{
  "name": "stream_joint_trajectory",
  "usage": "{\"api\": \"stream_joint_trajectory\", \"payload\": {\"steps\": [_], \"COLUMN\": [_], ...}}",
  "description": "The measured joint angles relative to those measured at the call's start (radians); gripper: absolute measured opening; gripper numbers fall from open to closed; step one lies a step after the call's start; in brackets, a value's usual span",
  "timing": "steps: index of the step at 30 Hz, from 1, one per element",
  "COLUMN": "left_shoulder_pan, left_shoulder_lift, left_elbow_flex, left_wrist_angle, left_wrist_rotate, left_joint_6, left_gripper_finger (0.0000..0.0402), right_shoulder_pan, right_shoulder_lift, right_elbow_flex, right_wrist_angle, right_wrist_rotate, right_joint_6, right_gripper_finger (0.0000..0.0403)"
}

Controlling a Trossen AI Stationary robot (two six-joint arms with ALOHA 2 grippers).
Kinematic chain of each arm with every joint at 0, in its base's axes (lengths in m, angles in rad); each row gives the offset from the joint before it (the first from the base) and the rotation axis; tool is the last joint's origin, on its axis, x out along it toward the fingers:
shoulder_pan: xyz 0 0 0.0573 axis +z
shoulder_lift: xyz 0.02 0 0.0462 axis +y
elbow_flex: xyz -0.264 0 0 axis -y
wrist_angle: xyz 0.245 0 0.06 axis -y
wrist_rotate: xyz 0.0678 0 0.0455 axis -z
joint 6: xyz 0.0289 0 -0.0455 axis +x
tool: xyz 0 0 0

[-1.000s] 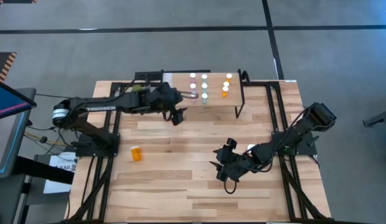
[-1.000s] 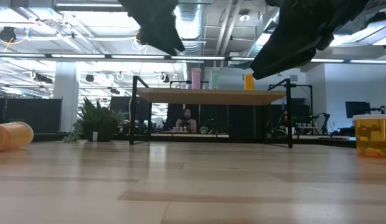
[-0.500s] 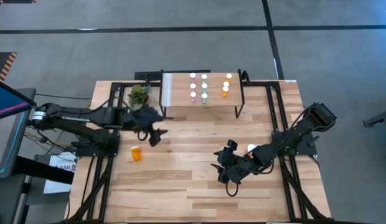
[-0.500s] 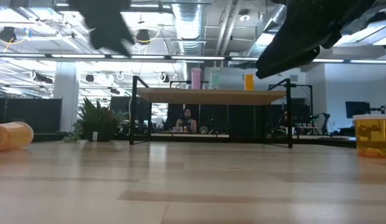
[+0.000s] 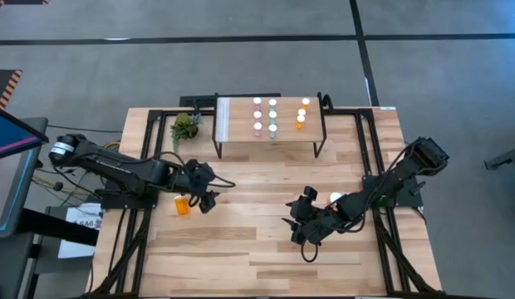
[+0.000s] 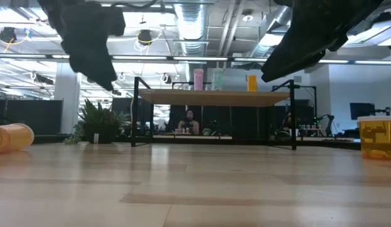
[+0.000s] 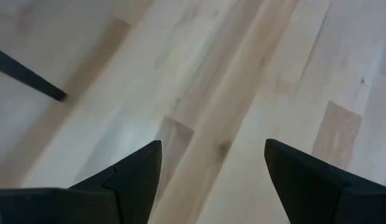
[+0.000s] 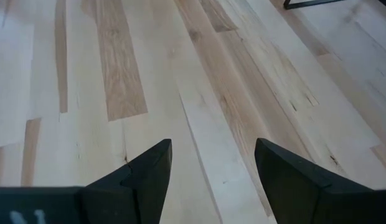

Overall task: Pick and place medicine bottles onto shelf by color
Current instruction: Put the left big orange pill bottle on the shelf

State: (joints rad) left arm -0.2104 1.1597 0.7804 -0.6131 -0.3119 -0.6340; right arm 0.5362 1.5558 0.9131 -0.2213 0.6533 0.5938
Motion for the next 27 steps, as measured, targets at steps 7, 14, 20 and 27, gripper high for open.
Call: {"api": "stream_joint_trajectory", "payload": {"steps": [7,14,20,27], "left_shoulder_pan": [0.000,0.000,-0.019,0.045], "left_shoulder_lift": [0.022,0.022,-0.016,-0.160], "left_elbow_flex": [-0.023,-0.024,-0.038,-0.128], "left_wrist_angle": [-0.032,-0.158,-0.172,-0.249], "left_wrist_rotate": [0.052,0.092,0.098,0.190], "left_joint_6": [-0.107,-0.247,-0.251,-0.358], "left_gripper_finger": [0.0270,0.0270,0.0270,0.0270], "right_shoulder_pan": [0.000,-0.009,-0.005,-0.002], "right_shoulder_lift": [0.000,0.021,0.022,0.022], "right_elbow_flex": [0.000,-0.003,-0.003,-0.003], "right_wrist_angle": [-0.019,-0.058,-0.184,-0.215], "right_wrist_rotate": [0.001,0.004,0.009,0.029], "right_joint_6": [0.010,0.045,0.111,0.143], "right_gripper_finger": [0.0254,0.0254,0.0254,0.0254]}}
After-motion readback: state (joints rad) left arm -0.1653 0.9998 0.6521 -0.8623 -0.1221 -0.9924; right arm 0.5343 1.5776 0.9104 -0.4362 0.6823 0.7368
